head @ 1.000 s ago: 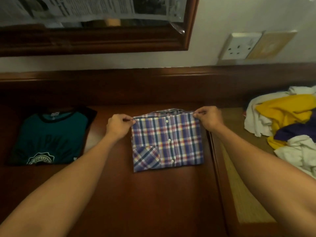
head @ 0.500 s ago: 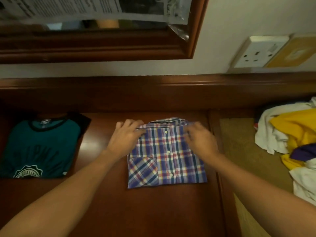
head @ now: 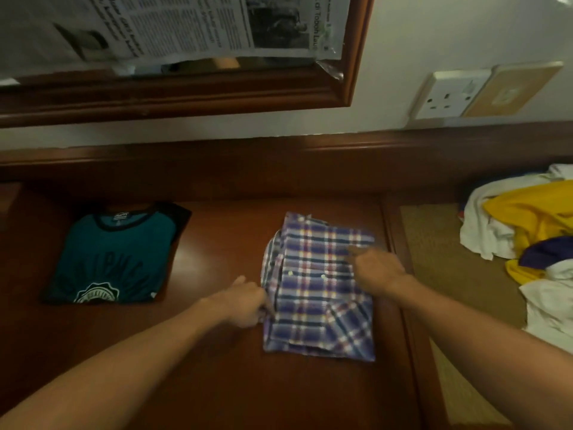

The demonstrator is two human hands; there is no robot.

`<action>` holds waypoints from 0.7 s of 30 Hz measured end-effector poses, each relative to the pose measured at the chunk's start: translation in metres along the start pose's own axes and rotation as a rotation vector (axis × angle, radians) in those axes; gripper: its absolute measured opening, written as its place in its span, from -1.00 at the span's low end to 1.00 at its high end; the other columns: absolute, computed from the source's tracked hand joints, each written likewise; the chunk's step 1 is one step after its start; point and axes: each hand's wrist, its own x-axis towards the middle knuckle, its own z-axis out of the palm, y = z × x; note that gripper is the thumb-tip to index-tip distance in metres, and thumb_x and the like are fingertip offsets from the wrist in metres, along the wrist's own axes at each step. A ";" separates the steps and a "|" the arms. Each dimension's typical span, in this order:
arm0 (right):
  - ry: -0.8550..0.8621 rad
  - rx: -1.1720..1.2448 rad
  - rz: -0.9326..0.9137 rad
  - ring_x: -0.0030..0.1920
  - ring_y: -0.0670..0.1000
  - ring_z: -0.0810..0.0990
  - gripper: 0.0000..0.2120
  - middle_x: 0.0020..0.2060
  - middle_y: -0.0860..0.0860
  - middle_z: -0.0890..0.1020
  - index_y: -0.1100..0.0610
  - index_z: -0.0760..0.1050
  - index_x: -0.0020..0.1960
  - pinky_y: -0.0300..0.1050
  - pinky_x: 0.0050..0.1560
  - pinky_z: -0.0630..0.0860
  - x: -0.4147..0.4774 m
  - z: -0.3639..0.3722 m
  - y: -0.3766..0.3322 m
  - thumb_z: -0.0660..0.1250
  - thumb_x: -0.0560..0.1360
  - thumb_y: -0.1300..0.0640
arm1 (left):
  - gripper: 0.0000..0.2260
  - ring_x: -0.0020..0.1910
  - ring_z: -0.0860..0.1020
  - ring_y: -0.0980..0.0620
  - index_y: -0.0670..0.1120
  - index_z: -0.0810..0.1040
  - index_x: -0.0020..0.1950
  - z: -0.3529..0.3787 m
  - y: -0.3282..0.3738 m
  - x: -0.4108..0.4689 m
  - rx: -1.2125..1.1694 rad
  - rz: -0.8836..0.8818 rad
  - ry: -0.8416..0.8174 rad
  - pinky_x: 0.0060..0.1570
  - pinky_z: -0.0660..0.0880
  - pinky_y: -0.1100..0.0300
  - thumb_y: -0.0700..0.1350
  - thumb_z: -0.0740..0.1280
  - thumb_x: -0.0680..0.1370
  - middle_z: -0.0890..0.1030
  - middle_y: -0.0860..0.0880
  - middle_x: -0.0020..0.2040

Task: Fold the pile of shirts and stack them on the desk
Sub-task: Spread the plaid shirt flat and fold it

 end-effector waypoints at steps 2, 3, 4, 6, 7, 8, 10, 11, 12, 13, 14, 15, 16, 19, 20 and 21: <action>0.065 0.002 -0.030 0.28 0.12 0.53 -0.58 0.39 -0.06 0.45 -0.09 0.49 0.37 0.01 0.15 0.56 -0.003 -0.006 -0.010 0.23 0.54 0.15 | -0.58 0.20 0.52 0.12 0.17 0.61 0.31 -0.001 0.006 -0.009 -0.032 0.029 0.145 0.27 0.32 0.06 -0.22 0.24 0.56 0.64 0.18 0.22; 0.104 -0.003 -0.065 0.23 0.10 0.54 -0.60 0.33 -0.05 0.47 -0.08 0.52 0.33 0.00 0.08 0.56 -0.007 -0.006 -0.017 0.22 0.54 0.16 | -0.53 0.22 0.49 0.12 0.17 0.58 0.35 -0.004 0.007 -0.009 -0.021 0.018 0.282 0.25 0.34 0.09 -0.27 0.23 0.56 0.60 0.17 0.29; 0.113 -0.004 -0.111 0.17 0.08 0.56 -0.63 0.27 -0.04 0.50 -0.07 0.53 0.31 -0.04 -0.03 0.54 -0.015 -0.005 -0.026 0.20 0.55 0.17 | -0.49 0.23 0.45 0.11 0.18 0.53 0.39 -0.007 0.005 -0.007 0.002 -0.001 0.409 0.22 0.34 0.10 -0.30 0.23 0.56 0.54 0.15 0.37; 0.048 -0.021 -0.271 0.03 0.05 0.59 -0.64 0.23 -0.05 0.51 -0.06 0.53 0.34 -0.06 -0.21 0.46 -0.039 0.004 -0.046 0.17 0.61 0.15 | -0.42 0.28 0.37 0.05 0.20 0.39 0.50 -0.015 0.004 0.003 0.097 -0.022 0.505 0.18 0.30 0.08 -0.30 0.24 0.56 0.39 0.12 0.51; -0.009 -0.037 -0.363 -0.03 0.06 0.59 -0.64 0.25 -0.05 0.50 -0.06 0.52 0.37 -0.06 -0.27 0.45 -0.051 0.012 -0.055 0.16 0.63 0.13 | -0.39 0.32 0.33 0.00 0.19 0.29 0.55 -0.019 0.004 0.010 0.172 -0.023 0.483 0.20 0.29 0.04 -0.28 0.23 0.58 0.29 0.10 0.57; -0.073 -0.067 -0.438 -0.04 0.08 0.59 -0.63 0.29 -0.04 0.48 -0.06 0.50 0.40 -0.06 -0.30 0.43 -0.061 0.021 -0.060 0.14 0.64 0.10 | -0.37 0.36 0.30 -0.05 0.20 0.19 0.60 -0.022 0.005 0.018 0.251 -0.021 0.444 0.23 0.27 -0.01 -0.26 0.22 0.60 0.18 0.09 0.62; -0.165 -0.130 -0.500 0.03 0.13 0.60 -0.63 0.40 -0.02 0.42 -0.04 0.46 0.43 -0.03 -0.21 0.49 -0.074 0.041 -0.060 0.17 0.65 0.05 | -0.35 0.41 0.23 -0.14 0.21 0.02 0.64 -0.023 0.008 0.032 0.396 -0.022 0.337 0.29 0.24 -0.10 -0.20 0.19 0.64 0.02 0.09 0.66; -0.173 -0.160 -0.488 0.05 0.15 0.61 -0.63 0.46 -0.02 0.38 -0.03 0.44 0.43 0.03 -0.14 0.55 -0.077 0.047 -0.057 0.21 0.64 0.03 | -0.35 0.44 0.20 -0.17 0.21 -0.02 0.64 -0.021 0.007 0.037 0.441 -0.029 0.292 0.32 0.22 -0.13 -0.17 0.19 0.65 -0.01 0.09 0.66; -0.172 -0.187 -0.470 0.05 0.16 0.62 -0.63 0.50 -0.03 0.33 -0.03 0.44 0.43 0.07 -0.11 0.57 -0.079 0.050 -0.052 0.22 0.63 0.02 | -0.36 0.45 0.18 -0.19 0.22 -0.04 0.64 -0.018 0.007 0.040 0.465 -0.044 0.255 0.33 0.19 -0.16 -0.15 0.18 0.66 -0.02 0.09 0.66; -0.164 -0.194 -0.444 0.07 0.17 0.63 -0.63 0.54 -0.06 0.29 -0.05 0.43 0.44 0.05 -0.11 0.57 -0.079 0.048 -0.047 0.21 0.63 0.03 | -0.37 0.46 0.17 -0.19 0.22 -0.04 0.64 -0.015 0.006 0.041 0.469 -0.063 0.238 0.33 0.18 -0.17 -0.13 0.18 0.67 -0.02 0.08 0.66; -0.159 -0.196 -0.416 0.12 0.16 0.63 -0.61 0.56 -0.10 0.27 -0.08 0.42 0.45 0.01 -0.09 0.56 -0.078 0.045 -0.042 0.19 0.63 0.05 | -0.38 0.46 0.16 -0.19 0.23 -0.02 0.64 -0.013 0.007 0.039 0.469 -0.086 0.230 0.32 0.17 -0.18 -0.12 0.18 0.67 0.00 0.08 0.66; -0.152 -0.192 -0.385 0.18 0.14 0.61 -0.59 0.56 -0.14 0.27 -0.11 0.41 0.46 -0.01 -0.05 0.53 -0.075 0.041 -0.035 0.17 0.63 0.07 | -0.39 0.47 0.15 -0.19 0.23 0.00 0.63 -0.011 0.007 0.037 0.465 -0.110 0.223 0.32 0.16 -0.19 -0.11 0.18 0.66 0.03 0.07 0.66; -0.136 -0.174 -0.338 0.22 0.11 0.60 -0.58 0.55 -0.17 0.30 -0.13 0.40 0.47 -0.05 -0.01 0.52 -0.071 0.037 -0.028 0.15 0.63 0.08 | -0.40 0.49 0.13 -0.20 0.22 0.04 0.63 -0.009 0.010 0.033 0.448 -0.129 0.216 0.32 0.15 -0.20 -0.10 0.19 0.66 0.07 0.07 0.65; -0.107 -0.202 -0.188 0.18 0.10 0.63 -0.52 0.48 -0.12 0.43 -0.13 0.33 0.51 -0.05 0.01 0.57 -0.054 0.029 -0.010 0.12 0.59 0.07 | -0.43 0.49 0.16 -0.16 0.20 0.16 0.60 0.005 0.021 0.014 0.385 -0.134 0.205 0.31 0.14 -0.19 -0.10 0.22 0.62 0.25 0.06 0.56; -0.097 -0.195 -0.148 0.17 0.13 0.63 -0.50 0.50 -0.09 0.39 -0.11 0.29 0.53 -0.04 -0.01 0.57 -0.048 0.028 -0.008 0.13 0.60 0.09 | -0.45 0.45 0.20 -0.11 0.21 0.23 0.58 0.012 0.025 0.006 0.356 -0.113 0.196 0.30 0.16 -0.16 -0.09 0.23 0.61 0.32 0.08 0.50; -0.088 -0.190 -0.106 0.16 0.15 0.63 -0.49 0.54 -0.06 0.33 -0.08 0.26 0.55 -0.02 -0.05 0.55 -0.044 0.027 -0.007 0.14 0.60 0.11 | -0.49 0.40 0.23 -0.05 0.21 0.29 0.54 0.020 0.027 0.000 0.306 -0.089 0.194 0.28 0.18 -0.12 -0.09 0.24 0.61 0.38 0.10 0.44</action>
